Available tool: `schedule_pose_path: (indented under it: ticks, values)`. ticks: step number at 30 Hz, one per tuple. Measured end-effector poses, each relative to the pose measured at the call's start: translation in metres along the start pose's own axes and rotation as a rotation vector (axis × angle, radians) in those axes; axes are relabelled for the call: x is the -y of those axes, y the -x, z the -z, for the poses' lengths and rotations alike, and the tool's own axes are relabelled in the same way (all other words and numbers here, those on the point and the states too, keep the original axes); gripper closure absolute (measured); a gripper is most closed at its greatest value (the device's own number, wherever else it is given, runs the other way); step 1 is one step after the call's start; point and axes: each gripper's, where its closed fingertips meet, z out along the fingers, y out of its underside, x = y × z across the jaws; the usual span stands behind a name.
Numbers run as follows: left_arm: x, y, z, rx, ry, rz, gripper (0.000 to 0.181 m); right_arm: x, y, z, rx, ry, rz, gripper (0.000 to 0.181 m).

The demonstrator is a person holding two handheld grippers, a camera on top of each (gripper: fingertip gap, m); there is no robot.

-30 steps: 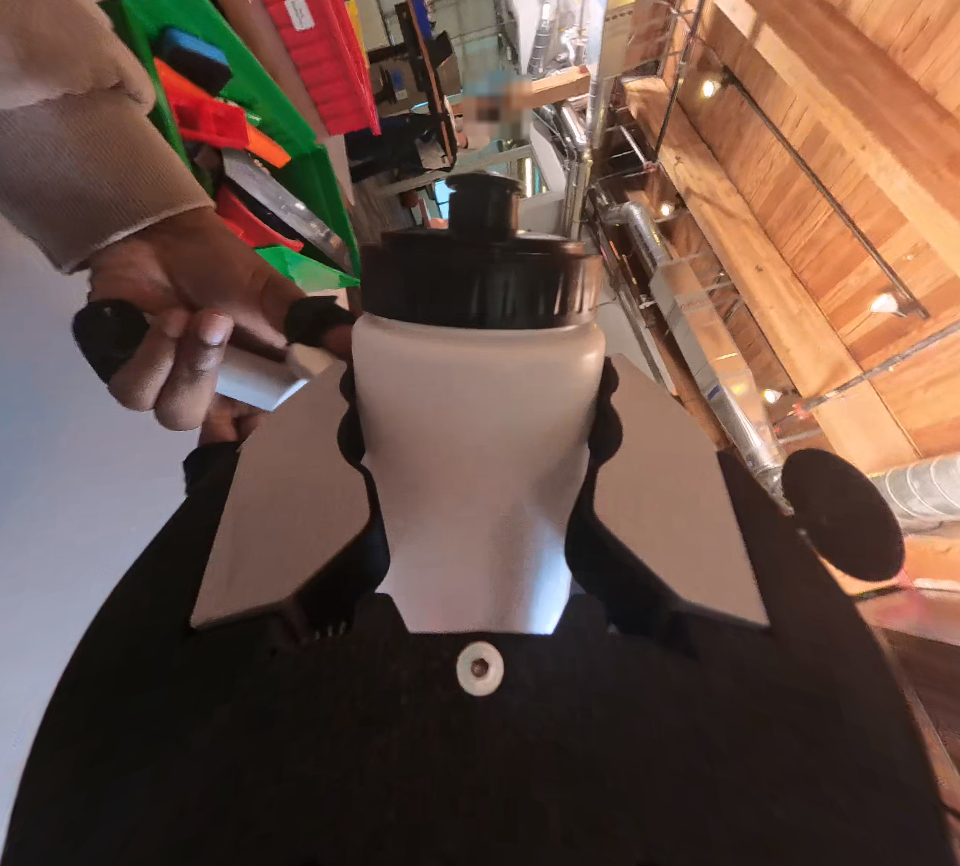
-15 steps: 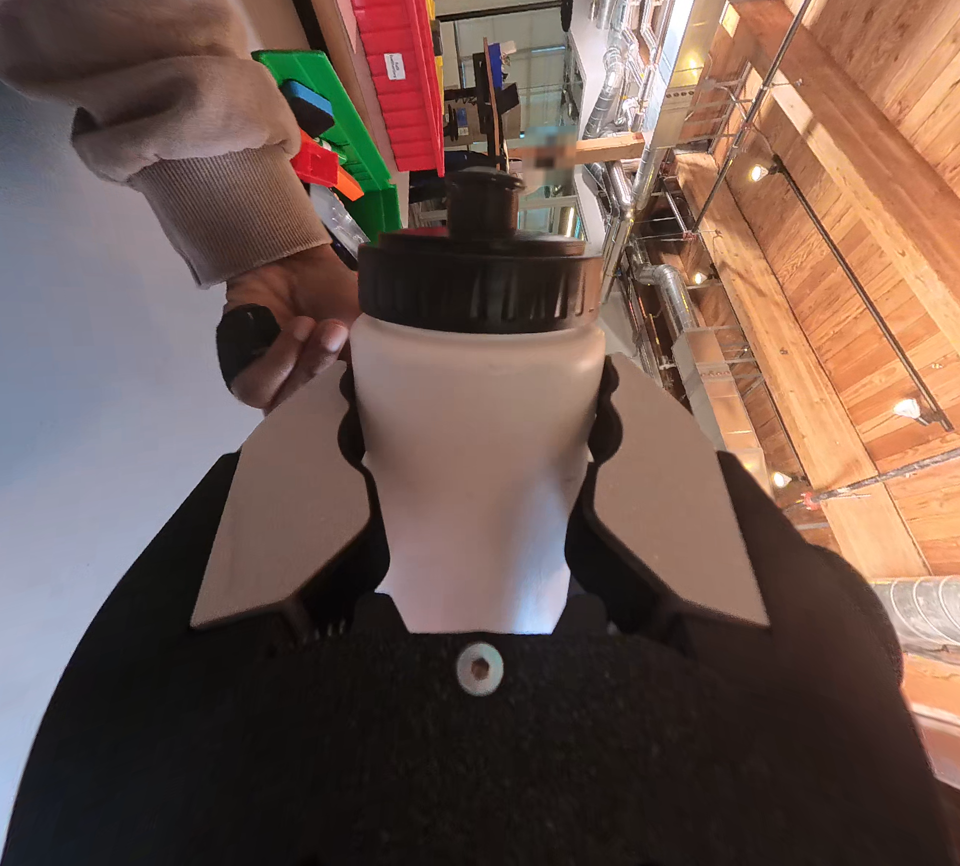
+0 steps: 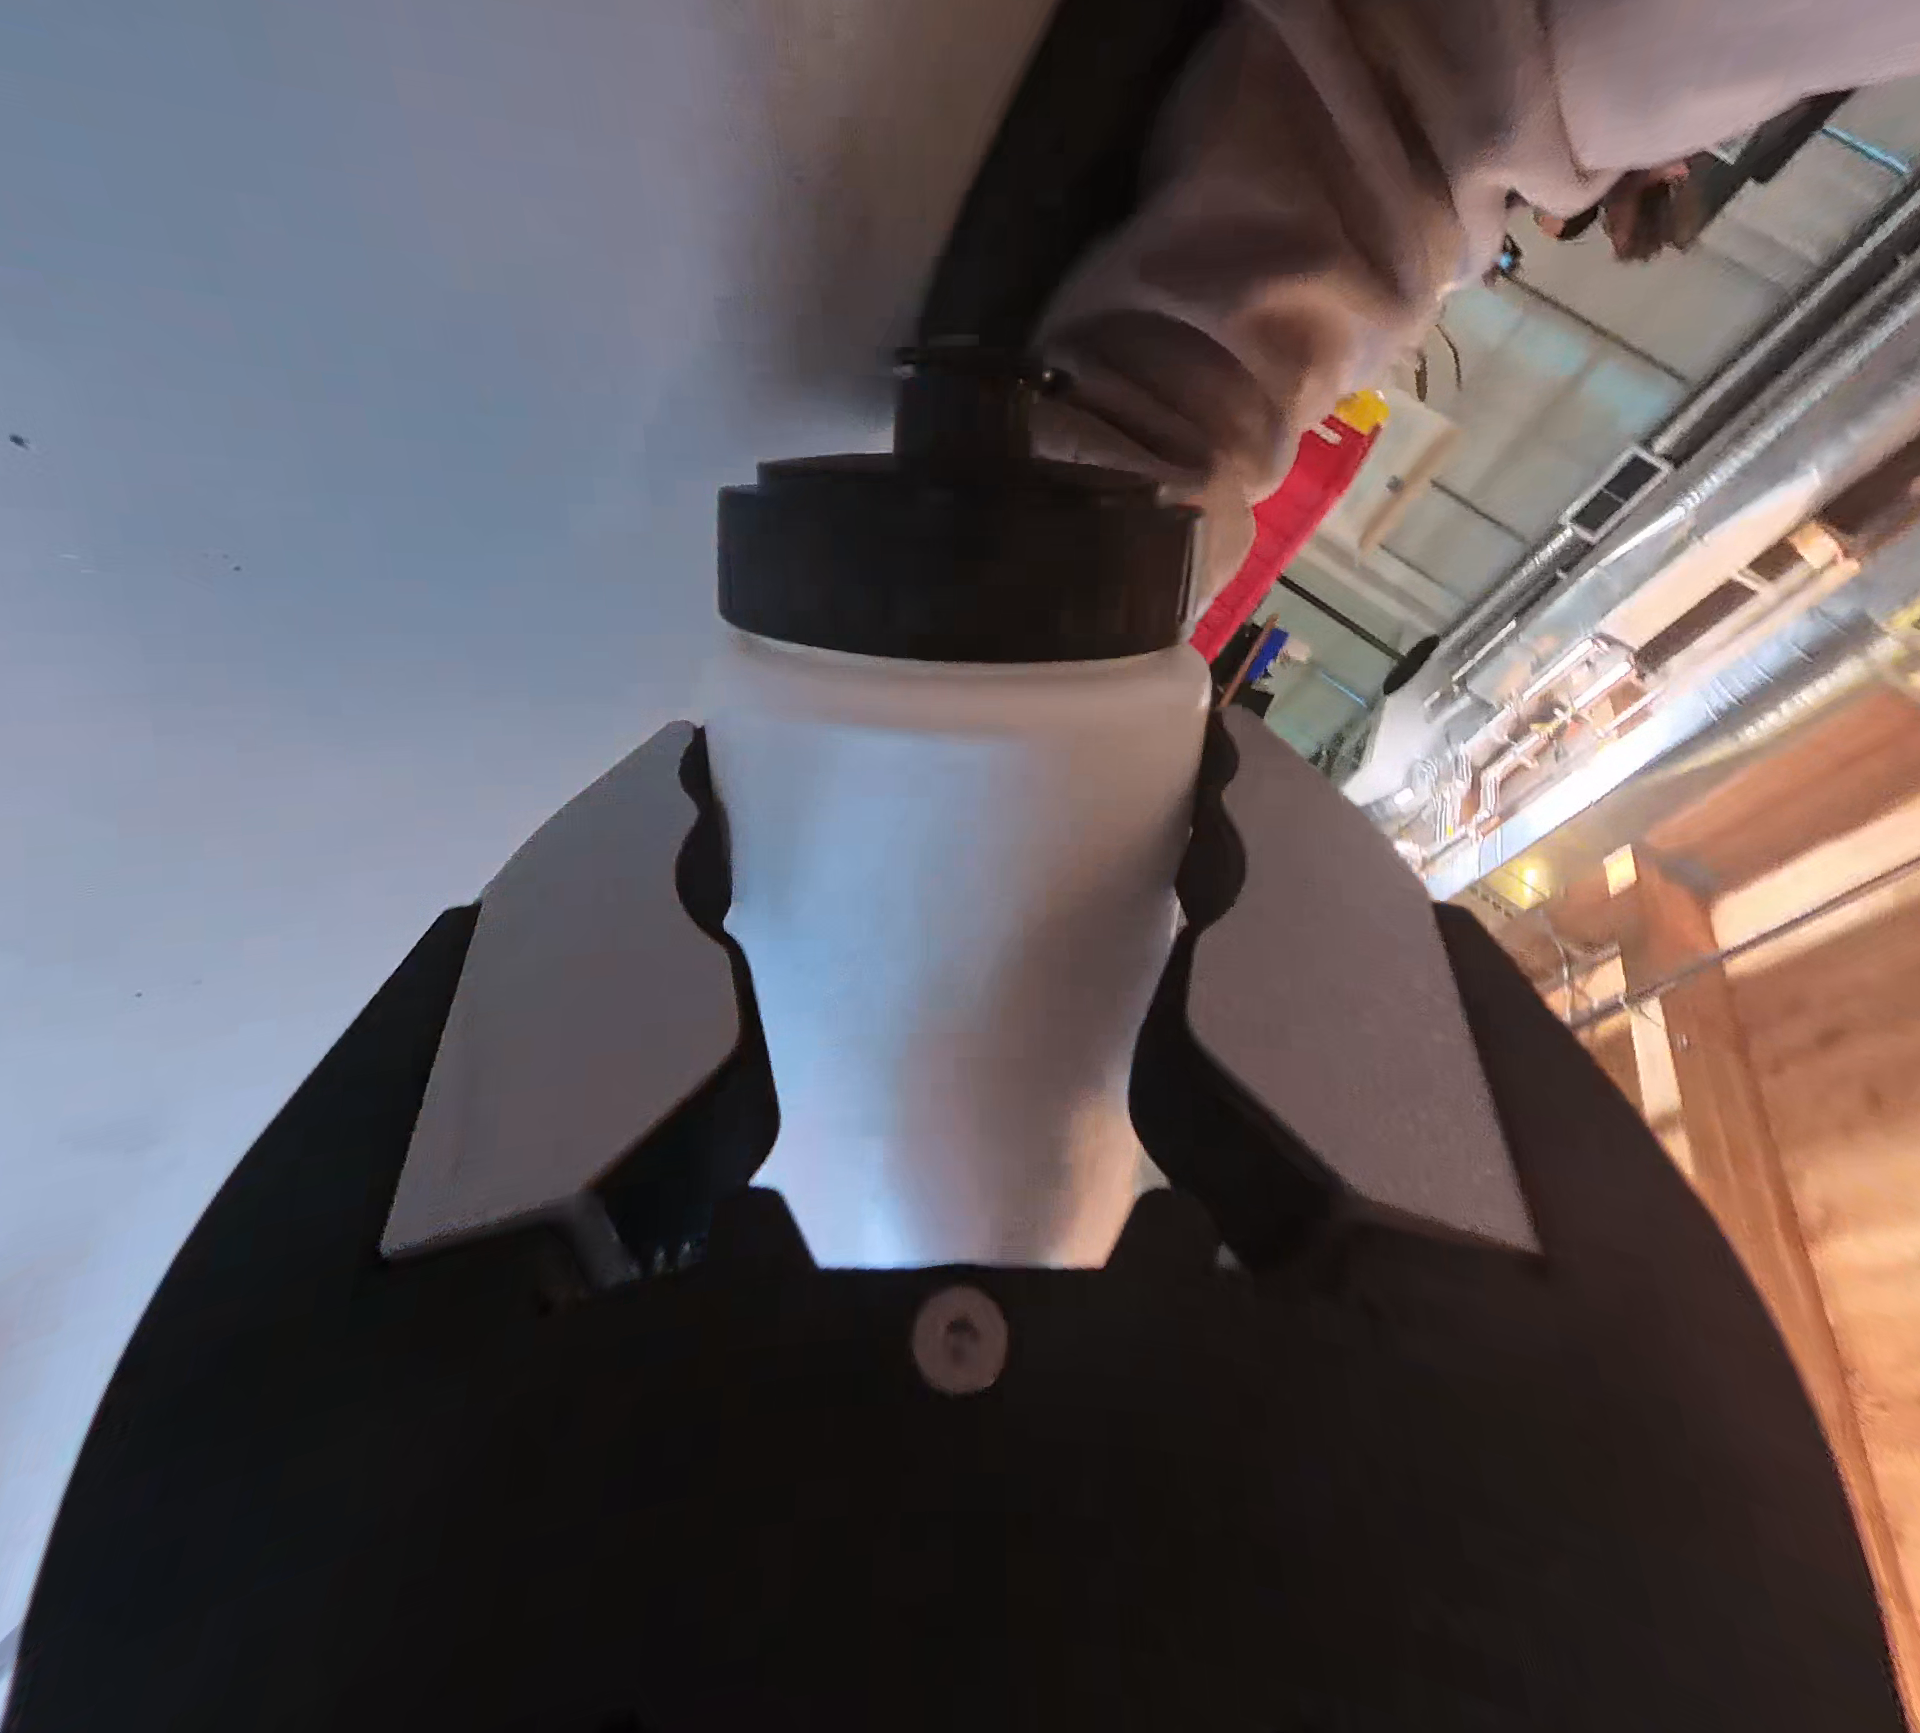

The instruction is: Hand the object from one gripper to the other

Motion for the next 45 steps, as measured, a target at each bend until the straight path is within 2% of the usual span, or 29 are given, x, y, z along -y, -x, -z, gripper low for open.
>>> schedule_pose_path:
  ticks: [3, 6, 9, 12, 14, 16, 19, 21, 24, 28, 29, 30, 33, 37, 40, 42, 45]
  values:
    - [0.003, 0.005, -0.004, -0.010, -0.040, 0.008, 0.079, 0.003, -0.002, -0.006, 0.010, -0.012, 0.028, 0.095]
    - [0.008, 0.003, -0.004, -0.016, -0.062, -0.007, 0.082, -0.002, -0.002, -0.009, 0.003, 0.023, 0.040, 0.095]
    - [0.021, -0.009, 0.004, 0.044, -0.089, -0.121, 0.083, -0.028, -0.012, -0.001, -0.076, 0.164, -0.096, 0.087]
    - [0.047, -0.038, 0.020, 0.101, -0.193, -0.269, 0.083, -0.063, -0.024, 0.028, -0.247, 0.295, -0.452, 0.081]
    - [0.060, -0.056, 0.031, 0.173, -0.237, -0.420, 0.083, -0.082, -0.015, 0.048, -0.340, 0.326, -0.851, 0.088]
    - [0.067, -0.061, 0.038, 0.316, -0.218, -0.598, 0.083, -0.080, 0.002, 0.053, -0.340, 0.239, -1.249, 0.094]
    - [0.070, -0.063, 0.037, 0.448, -0.164, -0.763, 0.084, -0.071, 0.014, 0.053, -0.347, 0.061, -1.700, 0.094]
    - [0.066, -0.063, 0.028, 0.470, -0.130, -0.822, 0.085, -0.064, 0.011, 0.050, -0.320, -0.087, -1.906, 0.091]
    - [0.053, -0.054, 0.009, 0.502, -0.044, -0.889, 0.085, -0.064, -0.004, 0.042, -0.301, -0.260, -2.072, 0.085]
    - [0.040, -0.050, -0.016, 0.448, -0.011, -0.939, 0.084, -0.067, -0.019, 0.017, -0.257, -0.294, -2.066, 0.079]
    - [0.037, -0.050, -0.021, 0.436, -0.007, -0.944, 0.084, -0.067, -0.022, 0.010, -0.251, -0.294, -2.058, 0.082]
    - [0.035, -0.048, -0.024, 0.431, 0.005, -0.949, 0.084, -0.067, -0.025, 0.006, -0.252, -0.290, -2.041, 0.095]
    - [0.031, -0.047, -0.022, 0.471, 0.038, -0.983, 0.084, -0.069, -0.023, 0.002, -0.221, -0.230, -1.983, 0.096]
    - [0.038, -0.036, 0.004, 0.682, 0.072, -0.990, 0.096, -0.092, 0.005, 0.019, -0.225, -0.012, -1.893, 0.096]
    - [0.047, -0.040, 0.020, 0.789, 0.085, -0.956, 0.090, -0.111, 0.033, 0.034, -0.190, 0.230, -1.768, 0.096]
    - [0.050, -0.040, 0.032, 0.923, 0.162, -1.022, 0.089, -0.121, 0.047, 0.043, -0.160, 0.369, -1.650, 0.096]
    - [0.045, -0.029, 0.046, 1.119, 0.365, -1.078, 0.084, -0.134, 0.060, 0.053, -0.070, 0.560, -1.480, 0.096]
